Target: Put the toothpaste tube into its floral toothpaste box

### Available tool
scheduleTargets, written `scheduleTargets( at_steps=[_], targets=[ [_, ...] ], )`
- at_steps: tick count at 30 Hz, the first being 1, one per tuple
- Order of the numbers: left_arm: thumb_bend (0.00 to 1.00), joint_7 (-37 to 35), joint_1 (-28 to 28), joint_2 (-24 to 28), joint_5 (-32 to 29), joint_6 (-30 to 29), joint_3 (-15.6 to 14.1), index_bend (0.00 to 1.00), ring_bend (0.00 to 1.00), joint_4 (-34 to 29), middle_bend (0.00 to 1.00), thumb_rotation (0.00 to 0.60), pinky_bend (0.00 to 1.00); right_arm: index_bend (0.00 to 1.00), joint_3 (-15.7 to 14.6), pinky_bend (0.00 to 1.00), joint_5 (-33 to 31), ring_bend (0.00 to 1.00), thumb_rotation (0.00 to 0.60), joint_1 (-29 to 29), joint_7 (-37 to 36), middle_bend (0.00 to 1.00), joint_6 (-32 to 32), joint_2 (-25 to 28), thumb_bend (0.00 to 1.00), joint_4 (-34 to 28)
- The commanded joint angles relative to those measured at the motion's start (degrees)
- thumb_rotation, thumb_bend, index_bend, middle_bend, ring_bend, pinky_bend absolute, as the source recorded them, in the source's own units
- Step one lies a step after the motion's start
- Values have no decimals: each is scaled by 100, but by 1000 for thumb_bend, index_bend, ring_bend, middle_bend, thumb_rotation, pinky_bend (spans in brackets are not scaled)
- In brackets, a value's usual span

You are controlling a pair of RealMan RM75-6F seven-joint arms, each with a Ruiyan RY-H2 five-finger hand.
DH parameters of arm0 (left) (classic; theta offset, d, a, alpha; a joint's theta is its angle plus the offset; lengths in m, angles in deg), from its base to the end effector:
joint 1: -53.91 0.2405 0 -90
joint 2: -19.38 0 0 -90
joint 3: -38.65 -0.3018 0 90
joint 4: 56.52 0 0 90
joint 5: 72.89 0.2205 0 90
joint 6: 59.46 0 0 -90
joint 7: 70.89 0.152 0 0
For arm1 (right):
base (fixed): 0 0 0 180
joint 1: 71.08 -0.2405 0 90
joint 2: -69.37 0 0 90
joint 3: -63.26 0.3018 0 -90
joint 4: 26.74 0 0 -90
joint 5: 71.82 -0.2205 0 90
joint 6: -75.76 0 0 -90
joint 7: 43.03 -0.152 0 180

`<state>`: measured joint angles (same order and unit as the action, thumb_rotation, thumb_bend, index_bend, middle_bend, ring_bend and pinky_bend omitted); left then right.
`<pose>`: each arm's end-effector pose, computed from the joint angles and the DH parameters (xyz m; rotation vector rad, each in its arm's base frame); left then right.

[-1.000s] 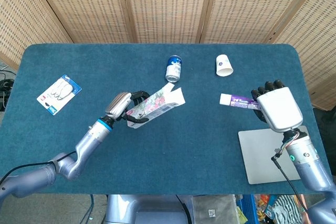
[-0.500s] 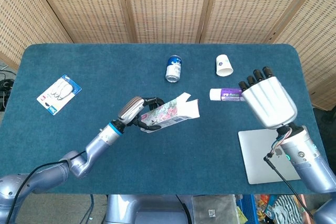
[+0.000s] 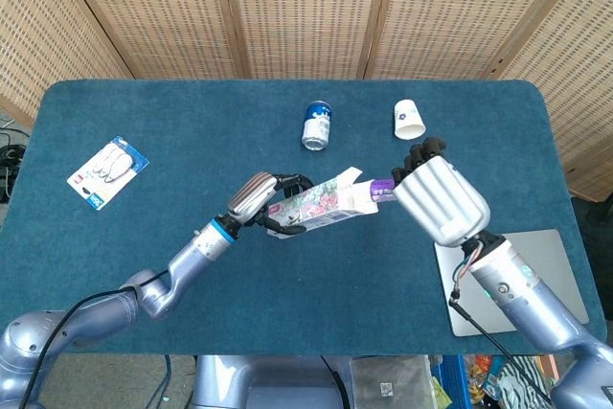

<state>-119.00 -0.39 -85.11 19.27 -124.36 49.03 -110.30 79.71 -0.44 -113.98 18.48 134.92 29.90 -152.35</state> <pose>-0.0895 0.4283 -0.0740 -1.8849 -1.3574 -1.7856 -0.0681 -0.3284 0.2251 1.8618 0.2354 0.5755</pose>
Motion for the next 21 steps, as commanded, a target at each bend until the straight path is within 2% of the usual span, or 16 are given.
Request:
scheduleTargets(
  at_steps=[1, 21],
  targets=[
    [210, 33, -25, 16, -21, -11, 0, 560, 498, -41, 552, 600, 512, 588, -91, 432, -159, 448, 600, -167, 317, 621, -118, -135, 627, -57],
    [210, 504, -245, 173, -155, 161, 11, 560, 498, -512, 552, 600, 513, 591, -296, 442, -421, 457, 600, -596, 1347, 624, 16, -455, 632, -262]
  ],
)
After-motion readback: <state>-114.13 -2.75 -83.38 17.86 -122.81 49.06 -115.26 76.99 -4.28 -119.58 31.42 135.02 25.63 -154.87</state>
